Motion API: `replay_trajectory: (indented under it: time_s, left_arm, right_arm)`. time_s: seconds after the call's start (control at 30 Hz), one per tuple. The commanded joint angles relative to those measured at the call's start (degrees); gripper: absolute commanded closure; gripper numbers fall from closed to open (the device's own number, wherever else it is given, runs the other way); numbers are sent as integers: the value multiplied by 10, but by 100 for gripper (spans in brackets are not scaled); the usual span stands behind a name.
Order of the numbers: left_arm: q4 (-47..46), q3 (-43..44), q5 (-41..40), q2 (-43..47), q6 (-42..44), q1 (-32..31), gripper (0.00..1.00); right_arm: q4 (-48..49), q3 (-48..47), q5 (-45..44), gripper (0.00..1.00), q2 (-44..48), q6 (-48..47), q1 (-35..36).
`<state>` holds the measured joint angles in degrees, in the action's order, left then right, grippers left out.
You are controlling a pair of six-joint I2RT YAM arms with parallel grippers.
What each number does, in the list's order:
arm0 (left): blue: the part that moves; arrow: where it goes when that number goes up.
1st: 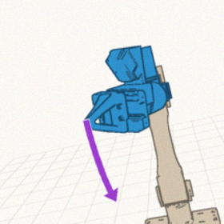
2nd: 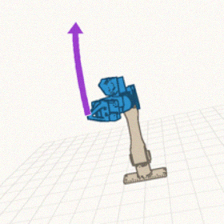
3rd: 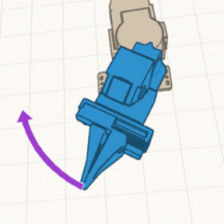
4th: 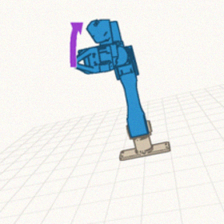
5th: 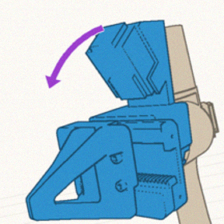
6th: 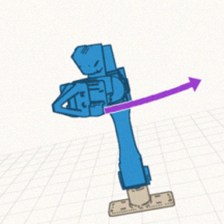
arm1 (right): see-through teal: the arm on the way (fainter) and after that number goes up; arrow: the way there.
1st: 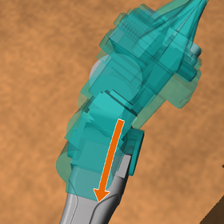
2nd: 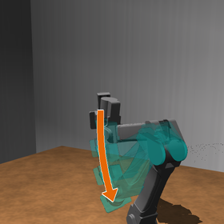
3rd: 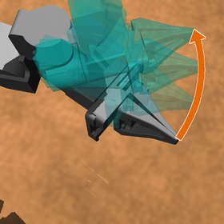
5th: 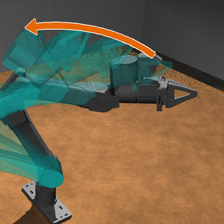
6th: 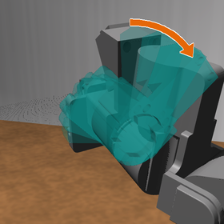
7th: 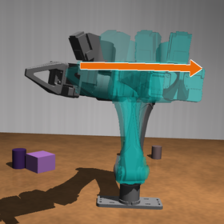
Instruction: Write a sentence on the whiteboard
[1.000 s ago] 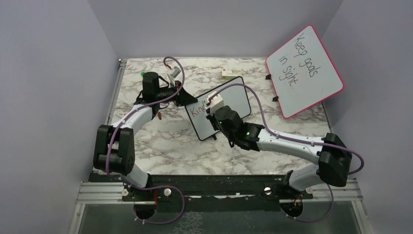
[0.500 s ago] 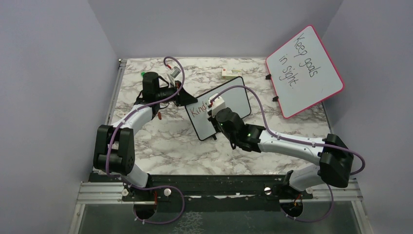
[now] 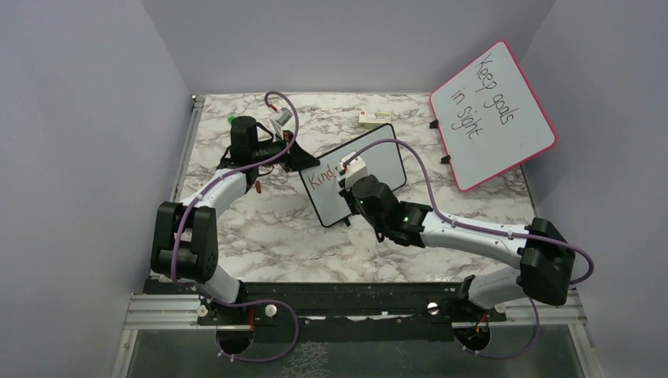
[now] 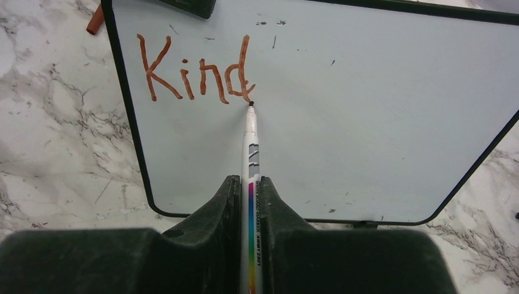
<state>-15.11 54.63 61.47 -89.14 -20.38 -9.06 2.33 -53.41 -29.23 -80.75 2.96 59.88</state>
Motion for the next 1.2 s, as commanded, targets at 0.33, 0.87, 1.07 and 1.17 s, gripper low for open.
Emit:
replay_trajectory:
  time_s: [0.33,0.87,1.07,1.17]
  left_arm:
    - [22,5,19,-7,8,-1,100]
    - [23,6,19,-5,8,-1,100]
    - [23,6,19,-7,8,-1,100]
    - [23,6,19,-7,8,-1,100]
  right_arm:
    - [46,-3,-11,99,17,-24,-5]
    - [51,-15,-6,99,5,-24,-5]
    - [55,-17,-8,99,1,-42,-6]
    - [58,-18,-7,99,-2,-42,-7]
